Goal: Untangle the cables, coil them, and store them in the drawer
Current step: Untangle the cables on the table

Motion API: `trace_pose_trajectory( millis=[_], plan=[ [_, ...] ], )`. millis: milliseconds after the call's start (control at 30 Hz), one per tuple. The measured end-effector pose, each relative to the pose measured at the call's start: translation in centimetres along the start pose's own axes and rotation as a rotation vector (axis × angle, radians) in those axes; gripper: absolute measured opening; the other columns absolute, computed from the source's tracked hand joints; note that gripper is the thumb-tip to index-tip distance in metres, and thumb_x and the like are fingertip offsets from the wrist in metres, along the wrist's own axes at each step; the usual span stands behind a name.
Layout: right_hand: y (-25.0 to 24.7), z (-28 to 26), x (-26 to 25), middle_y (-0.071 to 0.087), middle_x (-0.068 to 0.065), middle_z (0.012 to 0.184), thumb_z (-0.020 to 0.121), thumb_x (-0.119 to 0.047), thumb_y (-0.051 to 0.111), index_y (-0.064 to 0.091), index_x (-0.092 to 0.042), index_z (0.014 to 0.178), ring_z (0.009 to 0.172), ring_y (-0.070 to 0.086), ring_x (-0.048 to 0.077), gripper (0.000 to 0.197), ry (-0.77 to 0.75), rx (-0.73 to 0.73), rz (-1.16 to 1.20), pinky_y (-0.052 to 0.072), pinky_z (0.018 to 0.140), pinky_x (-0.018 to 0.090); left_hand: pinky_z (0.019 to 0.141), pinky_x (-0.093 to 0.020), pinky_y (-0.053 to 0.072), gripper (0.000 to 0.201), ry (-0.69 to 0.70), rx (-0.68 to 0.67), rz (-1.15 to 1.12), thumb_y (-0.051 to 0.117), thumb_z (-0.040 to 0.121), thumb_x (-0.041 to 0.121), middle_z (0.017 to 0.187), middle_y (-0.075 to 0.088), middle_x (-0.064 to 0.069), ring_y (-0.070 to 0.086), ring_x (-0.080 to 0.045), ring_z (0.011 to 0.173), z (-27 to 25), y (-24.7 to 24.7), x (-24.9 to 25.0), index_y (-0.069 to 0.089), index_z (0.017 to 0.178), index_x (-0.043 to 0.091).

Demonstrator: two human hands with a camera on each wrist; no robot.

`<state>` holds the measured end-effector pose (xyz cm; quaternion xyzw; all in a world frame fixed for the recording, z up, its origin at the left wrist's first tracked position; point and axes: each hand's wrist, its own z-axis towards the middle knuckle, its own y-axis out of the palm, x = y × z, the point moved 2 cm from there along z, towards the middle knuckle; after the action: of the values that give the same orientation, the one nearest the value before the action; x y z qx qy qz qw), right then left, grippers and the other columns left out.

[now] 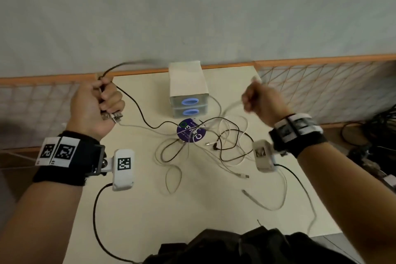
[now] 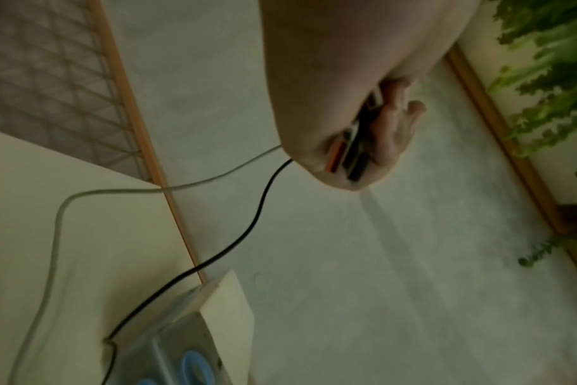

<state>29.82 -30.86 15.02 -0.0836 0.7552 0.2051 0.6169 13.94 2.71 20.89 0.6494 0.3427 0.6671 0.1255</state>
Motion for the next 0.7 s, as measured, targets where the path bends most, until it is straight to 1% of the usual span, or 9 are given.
trace_pose_trajectory(
  millis=[67, 100, 200, 267, 433, 500, 567, 600, 700],
  plan=[
    [0.0, -0.1, -2.7, 0.054, 0.002, 0.063, 0.087, -0.022, 0.055, 0.05, -0.014, 0.066, 0.049, 0.046, 0.012, 0.023, -0.171, -0.099, 0.459, 0.041, 0.051, 0.022, 0.036, -0.017, 0.02, 0.002, 0.021, 0.015, 0.005, 0.05, 0.071, 0.022, 0.047, 0.035, 0.009, 0.025, -0.005, 0.032, 0.1, -0.1, -0.5, 0.048, 0.069, 0.022],
    [0.1, 0.0, -2.2, 0.055, 0.001, 0.066, 0.085, -0.01, 0.055, 0.054, -0.014, 0.068, 0.05, 0.047, 0.011, 0.017, -0.155, -0.154, 0.4, 0.042, 0.051, 0.02, 0.036, -0.017, 0.021, 0.003, 0.04, 0.019, -0.021, 0.048, 0.072, 0.022, 0.047, 0.036, 0.01, 0.025, -0.005, 0.032, 0.1, 0.0, -0.6, 0.047, 0.069, 0.022],
    [-1.2, 0.5, 5.0, 0.058, 0.003, 0.071, 0.091, 0.0, 0.048, 0.061, -0.013, 0.072, 0.046, 0.049, 0.012, 0.026, 0.136, -0.157, -0.586, 0.043, 0.041, 0.02, 0.035, -0.017, 0.023, 0.009, 0.113, 0.018, -0.186, 0.047, 0.075, 0.02, 0.047, 0.036, 0.009, 0.025, -0.006, 0.033, 0.5, 0.3, 0.1, 0.048, 0.066, 0.021],
    [-3.7, -0.1, 8.7, 0.059, 0.005, 0.074, 0.093, -0.011, 0.053, 0.063, -0.012, 0.075, 0.049, 0.053, 0.014, 0.02, 0.348, -0.131, -0.876, 0.046, 0.042, 0.021, 0.035, -0.018, 0.023, 0.011, 0.148, 0.021, -0.298, 0.047, 0.076, 0.02, 0.046, 0.037, 0.009, 0.026, -0.006, 0.032, 0.7, -0.1, 1.3, 0.048, 0.064, 0.02],
    [-6.1, -1.8, 9.8, 0.061, 0.008, 0.099, 0.093, -0.039, 0.055, 0.061, -0.01, 0.092, 0.069, 0.064, 0.023, 0.029, 0.505, 0.031, -0.49, 0.053, 0.06, 0.031, 0.036, -0.021, 0.03, 0.01, 0.264, -0.004, -0.407, 0.054, 0.072, 0.011, 0.048, 0.043, 0.005, 0.034, -0.008, 0.034, 1.0, -2.0, 3.3, 0.051, 0.064, 0.016],
    [-5.4, -1.7, 9.0, 0.063, 0.007, 0.106, 0.089, -0.058, 0.047, 0.056, -0.013, 0.083, 0.078, 0.066, 0.034, 0.047, 0.555, 0.088, -0.253, 0.056, 0.063, 0.038, 0.034, -0.022, 0.031, 0.009, 0.273, -0.009, -0.491, 0.052, 0.074, 0.012, 0.048, 0.045, 0.005, 0.035, -0.009, 0.032, 1.3, -2.1, 3.2, 0.052, 0.066, 0.015],
    [-3.9, -1.2, 7.0, 0.064, 0.015, 0.081, 0.078, -0.081, 0.031, 0.047, -0.014, 0.065, 0.074, 0.063, 0.037, 0.07, 0.562, 0.048, -0.034, 0.056, 0.062, 0.042, 0.034, -0.02, 0.028, 0.009, 0.302, 0.057, -0.396, 0.049, 0.073, 0.016, 0.048, 0.042, 0.006, 0.032, -0.008, 0.032, 1.3, -1.6, 3.0, 0.051, 0.064, 0.017],
    [-2.8, -0.9, 5.2, 0.056, 0.014, 0.066, 0.072, -0.087, 0.022, 0.043, -0.014, 0.059, 0.065, 0.058, 0.031, 0.077, 0.515, 0.002, 0.046, 0.054, 0.059, 0.037, 0.034, -0.019, 0.026, 0.009, 0.305, 0.089, -0.318, 0.049, 0.072, 0.017, 0.047, 0.041, 0.007, 0.03, -0.007, 0.032, 1.1, -1.1, 2.9, 0.051, 0.063, 0.018],
    [1.4, -0.6, -4.0, 0.03, 0.001, 0.046, 0.078, -0.084, 0.015, 0.032, -0.019, 0.052, 0.046, 0.031, 0.016, 0.072, 0.151, -0.122, 0.206, 0.03, 0.046, 0.022, 0.036, -0.017, 0.023, 0.005, 0.284, 0.174, -0.145, 0.049, 0.07, 0.022, 0.047, 0.038, 0.008, 0.026, -0.006, 0.033, 0.8, -0.7, 1.9, 0.047, 0.065, 0.022]
  ],
)
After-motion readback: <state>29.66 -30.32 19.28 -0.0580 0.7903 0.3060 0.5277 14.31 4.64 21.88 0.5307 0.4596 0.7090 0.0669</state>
